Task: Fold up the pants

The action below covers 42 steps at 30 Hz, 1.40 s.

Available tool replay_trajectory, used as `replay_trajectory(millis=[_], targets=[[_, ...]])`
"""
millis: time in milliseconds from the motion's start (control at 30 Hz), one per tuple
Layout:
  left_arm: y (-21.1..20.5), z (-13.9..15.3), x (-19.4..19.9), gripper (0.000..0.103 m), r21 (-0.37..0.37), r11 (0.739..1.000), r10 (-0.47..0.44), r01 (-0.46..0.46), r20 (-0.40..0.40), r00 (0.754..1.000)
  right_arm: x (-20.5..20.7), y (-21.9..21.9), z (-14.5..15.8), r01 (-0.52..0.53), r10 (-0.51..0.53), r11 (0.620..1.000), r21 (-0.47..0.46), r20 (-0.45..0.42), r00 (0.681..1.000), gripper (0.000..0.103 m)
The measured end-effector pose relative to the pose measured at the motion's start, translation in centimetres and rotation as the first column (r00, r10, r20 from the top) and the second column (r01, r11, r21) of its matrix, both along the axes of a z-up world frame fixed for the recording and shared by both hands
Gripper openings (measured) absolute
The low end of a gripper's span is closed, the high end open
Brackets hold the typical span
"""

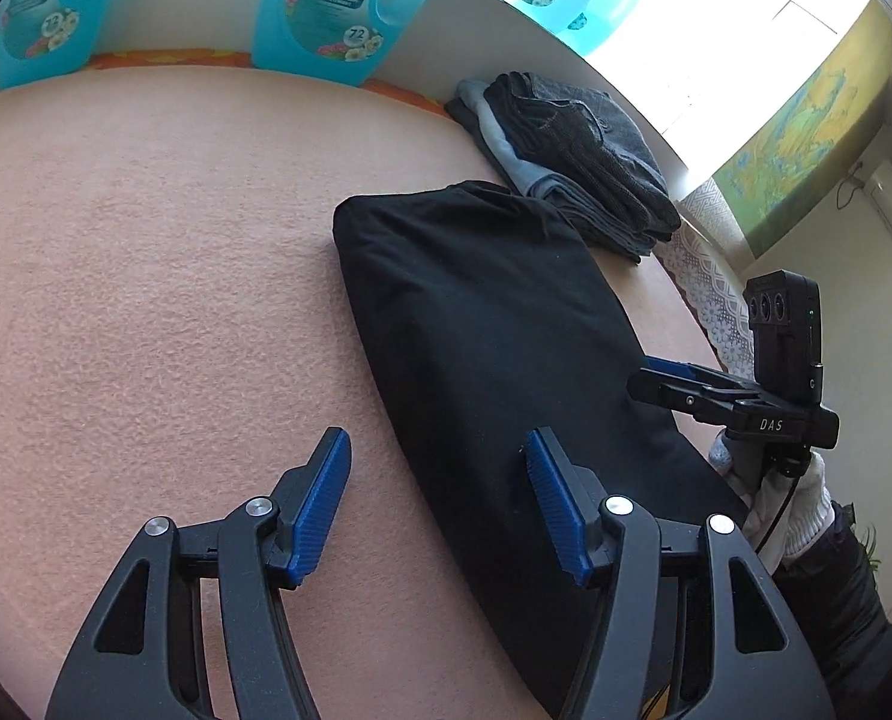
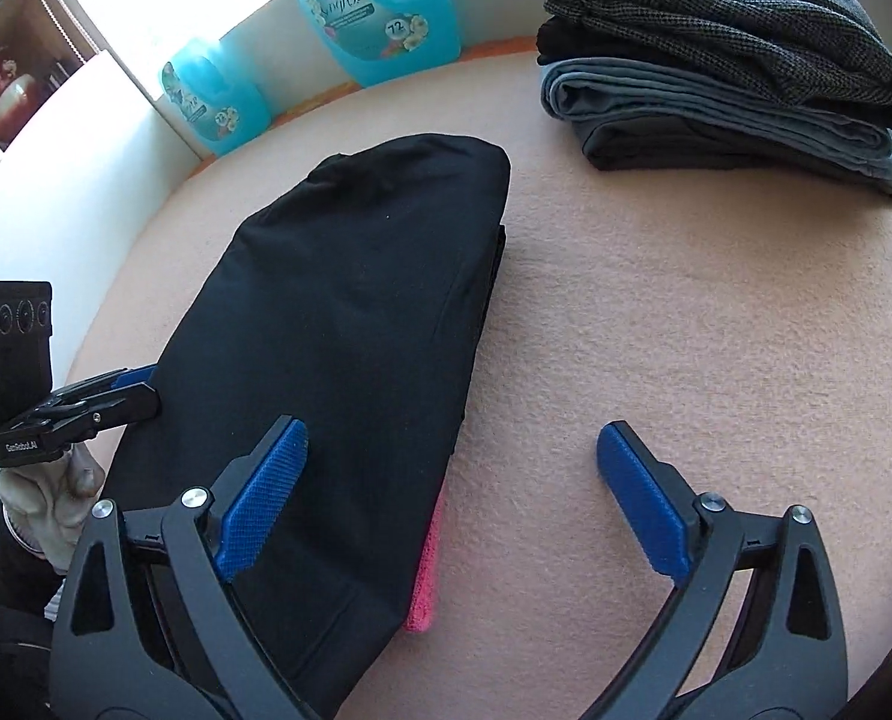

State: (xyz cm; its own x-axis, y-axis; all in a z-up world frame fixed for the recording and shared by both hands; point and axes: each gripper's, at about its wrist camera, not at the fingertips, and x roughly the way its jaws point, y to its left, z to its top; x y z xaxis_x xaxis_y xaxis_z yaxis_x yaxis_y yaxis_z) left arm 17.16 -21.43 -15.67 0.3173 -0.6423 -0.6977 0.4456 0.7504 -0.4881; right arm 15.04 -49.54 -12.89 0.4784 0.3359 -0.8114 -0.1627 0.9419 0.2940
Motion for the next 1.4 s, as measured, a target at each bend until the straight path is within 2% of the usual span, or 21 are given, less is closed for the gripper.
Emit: replay_trajectory(millis=[167,267,433,467,600,733,767,800,867,900,1000,1267,1400], targets=[[-0.9,-0.3,0.2,0.061,0.025,1.000,-0.001,0.001,0.025,1.000,-0.4,0.7,-0.3,-0.041,0.040,0.999,0.006,0.046,0.998,0.100],[-1.4,-0.3,0.1,0.061,0.023,1.000,-0.010,0.009,0.036,0.999,-0.5,1.1,-0.3,-0.047,0.046,0.999,0.011,0.048,0.998,0.089],[-1.9,-0.2,0.0,0.061,0.007,0.999,-0.035,0.035,0.036,0.999,0.5,1.6,-0.2,-0.099,0.098,0.993,0.063,0.023,0.995,0.084],[-1.9,-0.2,0.1,0.060,-0.003,0.999,-0.043,0.043,0.025,0.999,0.7,1.7,-0.3,-0.112,0.111,0.990,0.080,0.018,0.994,0.080],[-2.2,-0.4,0.2,0.060,-0.032,0.998,-0.062,0.062,0.012,0.998,1.1,2.4,-0.6,-0.139,0.138,0.986,0.087,0.022,0.990,0.079],[-3.0,-0.3,-0.2,0.059,-0.012,0.997,-0.075,0.075,0.034,0.997,0.5,2.6,-0.9,-0.103,0.098,0.991,0.089,0.056,0.994,0.079],[-3.2,-0.2,-0.2,0.059,-0.004,0.997,-0.080,0.080,0.039,0.996,0.4,2.8,-0.8,-0.096,0.092,0.993,0.073,0.061,0.994,0.076],[-3.5,-0.2,-0.1,0.059,0.001,0.996,-0.087,0.087,0.041,0.995,0.4,2.9,-0.9,-0.086,0.083,0.995,0.057,0.062,0.995,0.064],[-3.9,-0.1,-0.1,0.060,0.008,0.995,-0.097,0.097,0.045,0.994,0.4,2.5,-0.9,-0.064,0.059,0.995,0.079,0.068,0.996,0.052],[-4.0,0.0,-0.1,0.055,0.010,0.995,-0.098,0.098,0.050,0.994,0.4,2.2,-1.0,-0.057,0.050,0.993,0.101,0.068,0.996,0.046],[-3.8,-0.1,-0.2,0.035,0.001,0.997,-0.073,0.073,0.066,0.995,0.1,1.8,-0.9,-0.035,0.024,0.992,0.119,0.090,0.996,0.037],[-2.9,0.9,-0.3,0.017,-0.064,0.997,-0.045,0.051,0.088,0.995,-0.8,2.6,1.4,0.000,-0.015,0.994,0.107,0.142,0.990,0.022],[-2.8,1.1,-0.6,0.014,-0.060,0.996,-0.053,0.060,0.109,0.993,-0.7,2.7,1.7,0.016,-0.027,0.995,0.098,0.119,0.992,0.020]])
